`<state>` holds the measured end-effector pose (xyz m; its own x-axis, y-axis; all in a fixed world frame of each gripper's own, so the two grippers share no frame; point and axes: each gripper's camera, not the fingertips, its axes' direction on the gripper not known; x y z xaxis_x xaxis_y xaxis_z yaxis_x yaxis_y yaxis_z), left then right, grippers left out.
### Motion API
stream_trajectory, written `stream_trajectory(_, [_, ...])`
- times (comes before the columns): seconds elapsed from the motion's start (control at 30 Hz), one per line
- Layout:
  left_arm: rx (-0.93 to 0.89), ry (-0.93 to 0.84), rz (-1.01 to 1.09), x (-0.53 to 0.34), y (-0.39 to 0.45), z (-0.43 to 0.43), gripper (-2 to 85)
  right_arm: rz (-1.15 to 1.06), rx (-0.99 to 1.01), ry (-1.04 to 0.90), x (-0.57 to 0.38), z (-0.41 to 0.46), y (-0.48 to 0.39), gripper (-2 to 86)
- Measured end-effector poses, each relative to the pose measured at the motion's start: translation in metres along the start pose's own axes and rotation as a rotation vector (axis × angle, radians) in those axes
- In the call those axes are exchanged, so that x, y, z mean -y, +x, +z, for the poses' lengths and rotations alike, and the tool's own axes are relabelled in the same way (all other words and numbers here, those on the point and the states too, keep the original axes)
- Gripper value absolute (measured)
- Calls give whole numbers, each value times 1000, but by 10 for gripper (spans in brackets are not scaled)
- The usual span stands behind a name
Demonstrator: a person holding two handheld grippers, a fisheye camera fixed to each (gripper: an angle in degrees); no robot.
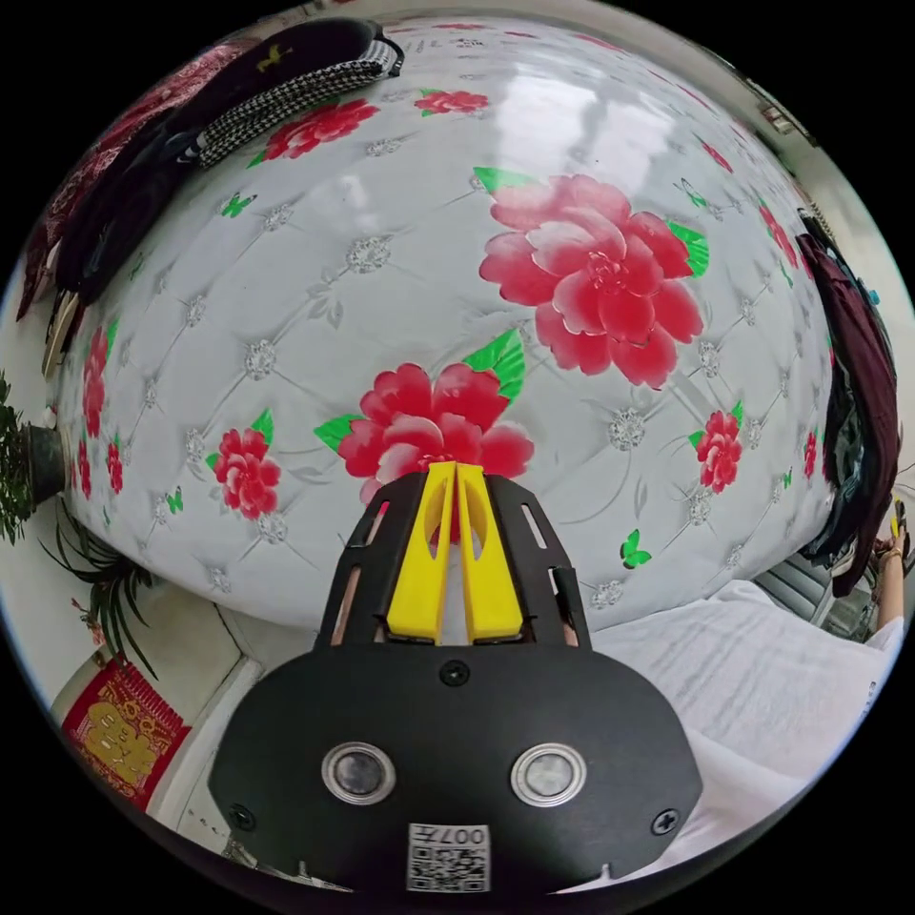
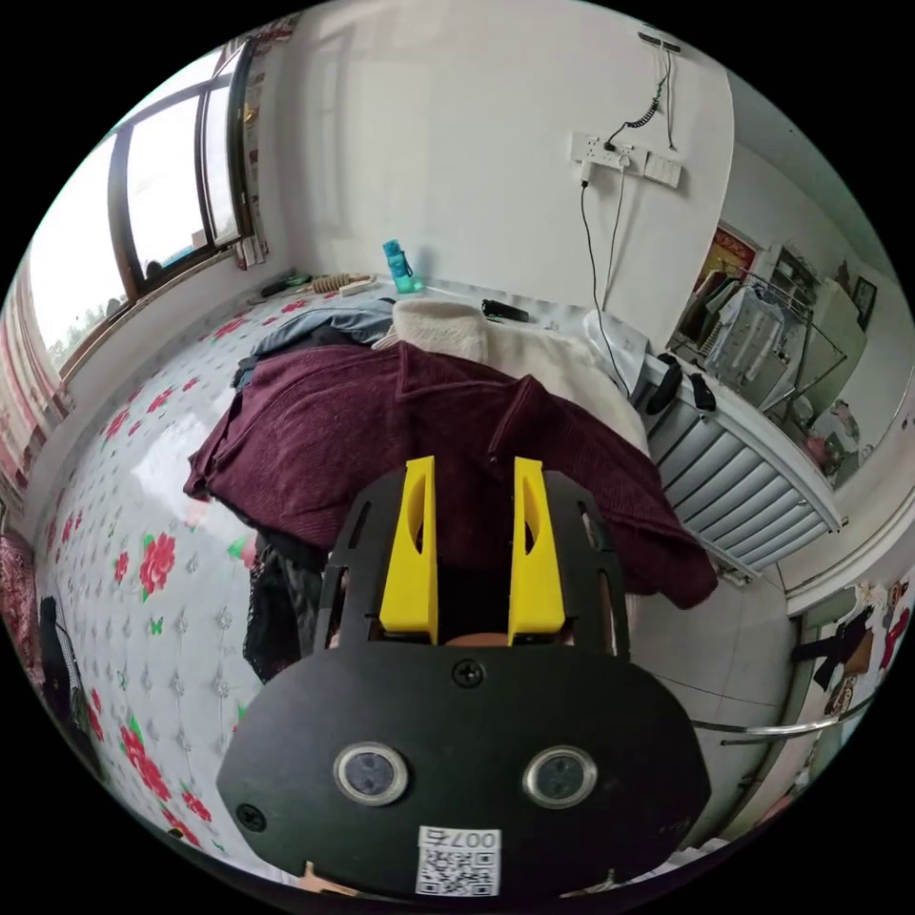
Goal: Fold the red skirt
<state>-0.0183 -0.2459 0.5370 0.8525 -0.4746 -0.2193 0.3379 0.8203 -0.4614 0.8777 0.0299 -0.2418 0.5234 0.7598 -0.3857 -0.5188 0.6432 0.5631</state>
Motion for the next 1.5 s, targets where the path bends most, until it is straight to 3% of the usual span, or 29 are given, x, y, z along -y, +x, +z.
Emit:
stream_trajectory(0.23, [-2, -8, -17, 0, 14, -12, -10, 22, -24, -147, 34, 38, 44, 46])
stream_trajectory(0.4, [-49, 27, -32, -13, 10, -29, -10, 27, 39, -81, 30, 14, 60, 17])
stream_trajectory(0.57, [-151, 100, -38, -31, -9, -58, -10, -176, 249, -8, -14, -34, 33, 5])
stream_trajectory(0.67, [-216, 155, -7, -42, -23, -79, -10, -336, 485, -17, -53, -70, 4, 2])
stream_trajectory(0.97, [-367, 292, 199, -86, -64, -151, -9, -645, 1008, -169, -175, -155, -165, -1])
stream_trajectory(1.17, [-441, 417, 242, -134, -129, -195, 10, -997, 1252, -341, -304, -224, -352, 0])
stream_trajectory(1.33, [-548, 512, 128, -176, -214, -215, 74, -1357, 1482, -469, -458, -326, -513, 3])
stream_trajectory(1.5, [-545, 570, -111, -215, -319, -229, 83, -1429, 1579, -628, -551, -364, -589, 13])
